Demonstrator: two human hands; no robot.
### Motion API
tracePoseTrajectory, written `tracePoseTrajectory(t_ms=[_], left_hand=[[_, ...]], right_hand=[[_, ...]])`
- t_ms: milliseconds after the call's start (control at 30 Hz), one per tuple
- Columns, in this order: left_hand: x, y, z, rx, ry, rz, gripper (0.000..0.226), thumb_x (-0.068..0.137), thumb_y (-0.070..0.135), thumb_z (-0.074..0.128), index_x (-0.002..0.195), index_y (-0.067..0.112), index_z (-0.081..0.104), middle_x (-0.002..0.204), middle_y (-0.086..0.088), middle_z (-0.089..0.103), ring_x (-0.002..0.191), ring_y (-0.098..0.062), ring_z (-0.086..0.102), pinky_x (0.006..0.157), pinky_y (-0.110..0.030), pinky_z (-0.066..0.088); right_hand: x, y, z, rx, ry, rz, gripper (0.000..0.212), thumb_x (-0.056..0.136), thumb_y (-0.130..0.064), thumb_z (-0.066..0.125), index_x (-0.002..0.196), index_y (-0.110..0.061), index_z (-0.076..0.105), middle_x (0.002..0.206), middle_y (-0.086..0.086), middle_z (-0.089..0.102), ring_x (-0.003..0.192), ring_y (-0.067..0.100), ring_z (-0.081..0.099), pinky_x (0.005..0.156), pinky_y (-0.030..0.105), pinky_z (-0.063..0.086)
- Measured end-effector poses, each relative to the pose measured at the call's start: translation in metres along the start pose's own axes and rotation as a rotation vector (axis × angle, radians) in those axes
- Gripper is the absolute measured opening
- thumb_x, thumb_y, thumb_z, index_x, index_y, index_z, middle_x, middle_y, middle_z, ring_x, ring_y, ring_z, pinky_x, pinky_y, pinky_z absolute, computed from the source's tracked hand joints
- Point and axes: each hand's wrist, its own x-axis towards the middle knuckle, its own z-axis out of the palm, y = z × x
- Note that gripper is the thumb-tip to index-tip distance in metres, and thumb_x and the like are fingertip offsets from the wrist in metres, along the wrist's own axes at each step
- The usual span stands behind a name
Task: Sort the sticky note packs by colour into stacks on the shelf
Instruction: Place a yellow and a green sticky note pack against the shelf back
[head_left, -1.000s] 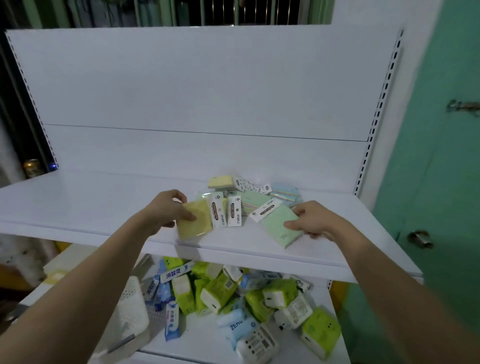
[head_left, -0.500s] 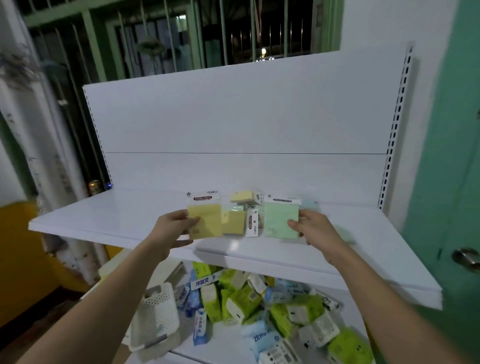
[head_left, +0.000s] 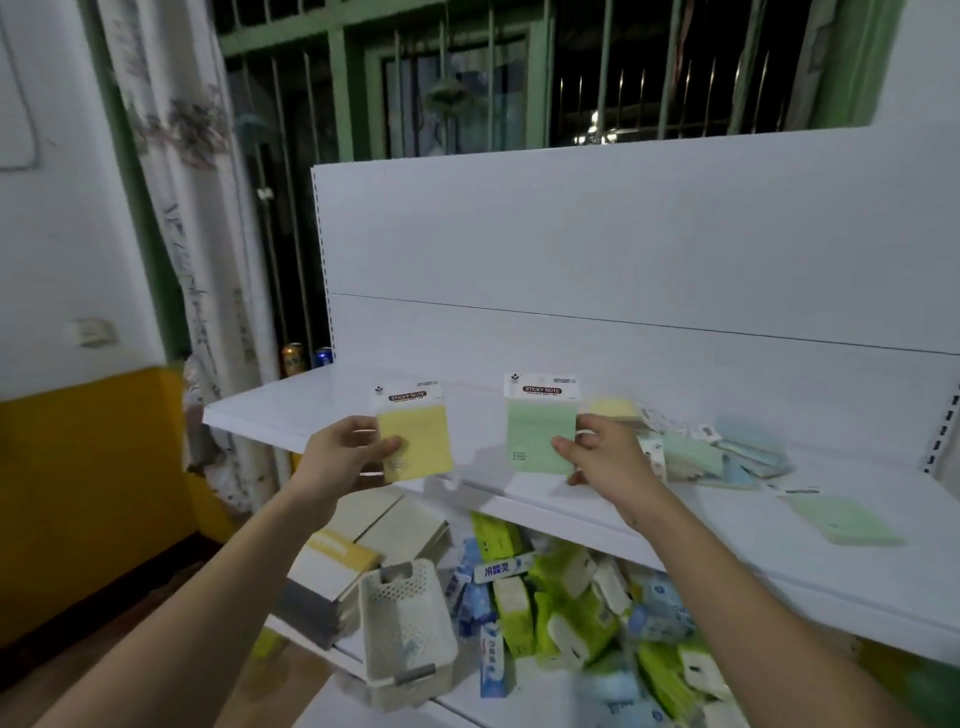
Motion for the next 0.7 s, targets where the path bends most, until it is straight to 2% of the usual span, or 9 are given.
tracePoseTrajectory(t_ms=[100,233,367,500,633,700], left_hand=[[0.007,0.002,-0.056,0.013,0.018,0.027,0.019,0.083,0.006,0.072,0.101,0.006,0.065,0.1,-0.017,0.071,0.073,-0.023,0.072,0.059,-0.029,0.059],[0.02,0.004,-0.124,0.029,0.062,0.033,0.026,0.082,0.006,0.073,0.107,0.002,0.066,0.102,-0.017,0.072,0.083,-0.025,0.073,0.06,-0.03,0.061],[0.038,0.003,-0.174,0.02,0.096,0.028,0.028,0.082,0.005,0.073,0.109,0.001,0.066,0.103,-0.015,0.071,0.085,-0.024,0.072,0.059,-0.029,0.061],[0.067,-0.003,-0.217,0.028,0.117,0.013,0.027,0.081,0.007,0.074,0.107,0.003,0.067,0.103,-0.014,0.072,0.091,-0.027,0.072,0.074,-0.04,0.061],[0.107,-0.004,-0.249,0.029,0.118,0.03,0.018,0.082,0.008,0.073,0.1,0.008,0.068,0.101,-0.013,0.073,0.087,-0.024,0.073,0.065,-0.033,0.061],[0.13,-0.005,-0.262,0.024,0.108,0.037,0.014,0.082,0.008,0.074,0.095,0.01,0.069,0.099,-0.011,0.074,0.085,-0.022,0.074,0.066,-0.033,0.062]], right_hand=[[0.01,-0.011,0.054,0.007,-0.012,0.002,0.013,0.092,-0.006,0.062,0.103,-0.011,0.064,0.093,0.007,0.073,0.079,0.02,0.066,0.056,0.028,0.053],[0.023,-0.023,0.124,0.014,-0.037,0.003,0.016,0.092,-0.006,0.062,0.108,-0.007,0.063,0.091,0.008,0.072,0.073,0.016,0.064,0.057,0.028,0.052],[0.04,-0.032,0.18,0.014,-0.07,0.01,0.018,0.093,-0.007,0.061,0.11,-0.007,0.062,0.097,0.008,0.072,0.08,0.018,0.067,0.06,0.029,0.054],[0.066,-0.037,0.227,0.009,-0.095,0.023,0.018,0.093,-0.007,0.06,0.111,-0.007,0.062,0.101,0.011,0.071,0.085,0.022,0.067,0.064,0.032,0.056],[0.108,-0.038,0.263,0.013,-0.099,0.056,0.017,0.095,-0.005,0.054,0.109,-0.009,0.063,0.106,0.015,0.068,0.086,0.025,0.063,0.061,0.031,0.055],[0.132,-0.036,0.28,0.006,-0.122,0.067,0.02,0.095,-0.005,0.051,0.11,-0.009,0.064,0.109,0.016,0.068,0.088,0.027,0.063,0.06,0.029,0.054]])
